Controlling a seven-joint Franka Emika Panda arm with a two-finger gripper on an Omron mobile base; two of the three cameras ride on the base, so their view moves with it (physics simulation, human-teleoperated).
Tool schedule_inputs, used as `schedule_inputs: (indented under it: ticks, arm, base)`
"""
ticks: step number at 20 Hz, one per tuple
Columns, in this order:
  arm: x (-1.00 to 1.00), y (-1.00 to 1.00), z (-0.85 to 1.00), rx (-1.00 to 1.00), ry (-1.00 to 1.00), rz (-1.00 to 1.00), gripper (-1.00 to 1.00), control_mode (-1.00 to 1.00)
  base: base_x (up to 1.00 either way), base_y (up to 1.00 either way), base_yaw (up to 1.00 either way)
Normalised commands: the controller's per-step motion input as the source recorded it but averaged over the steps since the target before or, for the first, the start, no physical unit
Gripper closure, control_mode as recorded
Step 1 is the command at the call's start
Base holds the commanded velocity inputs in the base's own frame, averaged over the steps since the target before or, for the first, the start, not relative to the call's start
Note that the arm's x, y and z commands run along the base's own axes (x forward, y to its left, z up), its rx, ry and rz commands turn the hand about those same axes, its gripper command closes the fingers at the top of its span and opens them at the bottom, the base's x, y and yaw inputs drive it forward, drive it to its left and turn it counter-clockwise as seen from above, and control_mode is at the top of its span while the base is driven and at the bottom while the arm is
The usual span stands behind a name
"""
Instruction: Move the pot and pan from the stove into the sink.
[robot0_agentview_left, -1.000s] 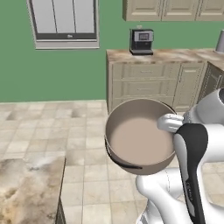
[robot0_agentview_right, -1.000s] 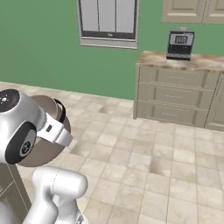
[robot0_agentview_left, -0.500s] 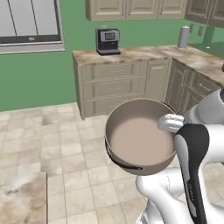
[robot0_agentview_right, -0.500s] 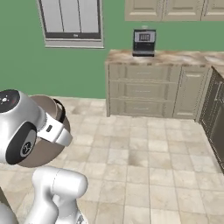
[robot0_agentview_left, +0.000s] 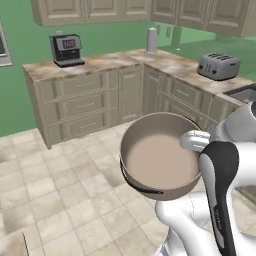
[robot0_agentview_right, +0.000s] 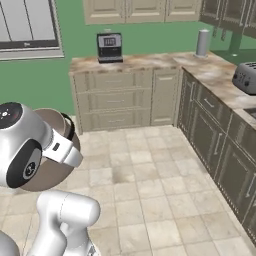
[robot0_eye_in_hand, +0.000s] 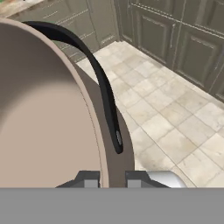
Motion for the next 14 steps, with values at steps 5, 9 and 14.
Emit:
schedule_inputs:
  ticks: [5, 9, 14]
  arm:
    - [0.00, 0.00, 0.00, 0.00, 0.00, 0.00, 1.00, 1.00]
    - [0.00, 0.00, 0.00, 0.00, 0.00, 0.00, 1.00, 1.00]
    - [0.00, 0.00, 0.00, 0.00, 0.00, 0.00, 1.00, 1.00]
  base:
    - [0.08, -0.11, -0.45]
    - [0.06, -0.13, -0.44]
    - [0.05, -0.13, -0.42]
